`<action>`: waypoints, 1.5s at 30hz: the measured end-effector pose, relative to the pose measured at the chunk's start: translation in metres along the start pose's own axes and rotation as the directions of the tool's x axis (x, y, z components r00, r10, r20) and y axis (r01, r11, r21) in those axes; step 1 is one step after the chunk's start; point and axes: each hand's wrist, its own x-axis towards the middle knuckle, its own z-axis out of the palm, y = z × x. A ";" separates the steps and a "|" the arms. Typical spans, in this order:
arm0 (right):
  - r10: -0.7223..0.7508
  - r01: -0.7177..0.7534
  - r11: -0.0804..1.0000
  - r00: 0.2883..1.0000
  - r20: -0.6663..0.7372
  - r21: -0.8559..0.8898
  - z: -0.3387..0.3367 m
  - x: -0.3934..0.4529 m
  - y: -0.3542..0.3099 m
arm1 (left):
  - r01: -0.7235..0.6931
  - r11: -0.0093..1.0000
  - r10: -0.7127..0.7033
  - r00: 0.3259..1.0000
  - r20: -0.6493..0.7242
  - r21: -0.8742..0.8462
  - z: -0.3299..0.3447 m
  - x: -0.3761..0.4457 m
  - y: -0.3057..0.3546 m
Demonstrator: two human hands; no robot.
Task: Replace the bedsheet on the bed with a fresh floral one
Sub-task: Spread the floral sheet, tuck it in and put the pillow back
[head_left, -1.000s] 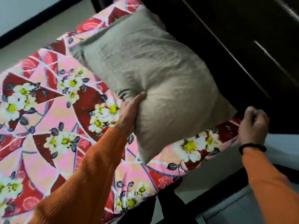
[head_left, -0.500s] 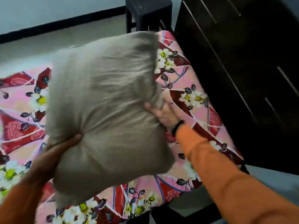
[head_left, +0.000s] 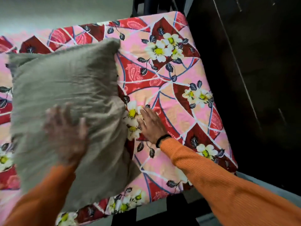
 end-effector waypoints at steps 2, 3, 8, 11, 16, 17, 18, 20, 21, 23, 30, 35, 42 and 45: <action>-0.120 0.129 0.966 0.991 0.054 -0.225 0.001 0.007 0.036 | -0.244 0.966 0.254 0.955 0.155 -0.081 0.041 -0.001 0.072; -0.171 0.189 0.932 0.982 0.085 -0.308 0.002 0.012 0.055 | -0.337 0.934 0.355 0.908 0.223 -0.117 0.069 -0.003 0.100; -0.209 0.197 0.872 0.978 0.023 -0.448 -0.032 0.047 0.171 | -0.380 0.921 0.378 0.818 0.434 -0.087 0.202 0.000 0.168; -0.012 -0.068 0.868 0.987 -0.158 -0.492 -0.084 0.064 0.246 | -0.312 0.950 0.279 0.855 0.437 0.004 0.240 0.019 0.187; 0.213 -0.329 0.896 0.908 -0.361 -0.300 -0.127 0.114 0.255 | -0.228 0.974 0.214 0.930 0.300 0.012 0.256 0.059 0.198; 0.081 -0.193 0.929 0.938 -0.336 -0.316 -0.114 0.123 0.235 | -0.215 0.977 0.205 0.939 0.276 0.005 0.258 0.073 0.197; -0.087 0.004 0.942 0.968 -0.234 -0.335 -0.096 0.131 0.212 | -0.209 0.978 0.204 0.944 0.259 -0.006 0.259 0.087 0.196; -0.406 0.395 0.835 0.912 0.056 -0.382 -0.064 0.146 0.171 | -0.209 0.978 0.210 0.953 0.219 -0.025 0.263 0.118 0.192; -0.479 0.496 0.760 0.864 0.153 -0.421 -0.056 0.156 0.162 | -0.205 0.978 0.205 0.959 0.196 -0.020 0.265 0.134 0.189; -0.505 0.520 0.720 0.847 0.167 -0.460 -0.067 0.191 0.172 | -0.193 0.981 0.192 0.964 0.184 -0.014 0.271 0.167 0.185; 0.020 -0.129 0.853 0.976 -0.215 -0.506 -0.168 0.323 0.238 | -0.221 0.972 0.200 0.954 0.222 0.075 0.289 0.248 0.182; -0.221 0.143 0.860 0.970 -0.105 -0.489 -0.146 0.367 0.151 | -0.162 0.981 0.143 0.974 0.174 0.103 0.301 0.280 0.178; -0.461 0.451 0.686 0.876 0.138 -0.571 -0.110 0.413 0.111 | -0.188 0.971 0.180 0.982 0.064 0.150 0.316 0.280 0.172; -0.298 0.226 0.760 0.954 -0.018 -0.609 -0.152 0.446 0.156 | -0.206 0.966 0.198 0.978 0.064 0.155 0.316 0.280 0.173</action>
